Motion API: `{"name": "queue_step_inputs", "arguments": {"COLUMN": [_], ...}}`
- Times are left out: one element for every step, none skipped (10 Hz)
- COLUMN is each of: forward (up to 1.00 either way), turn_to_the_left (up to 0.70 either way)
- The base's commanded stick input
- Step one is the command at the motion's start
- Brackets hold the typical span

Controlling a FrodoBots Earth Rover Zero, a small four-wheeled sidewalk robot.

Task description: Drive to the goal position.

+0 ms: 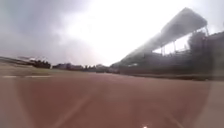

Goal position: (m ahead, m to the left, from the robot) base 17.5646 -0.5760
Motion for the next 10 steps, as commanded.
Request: {"name": "queue_step_inputs", "arguments": {"forward": [0.7,0.7,0.7,0.7,0.7,0.7,0.7,0.7,0.7,0.7], "turn_to_the_left": [0.0,0.0,0.0,0.0,0.0,0.0,0.0,0.0,0.0,0.0]}}
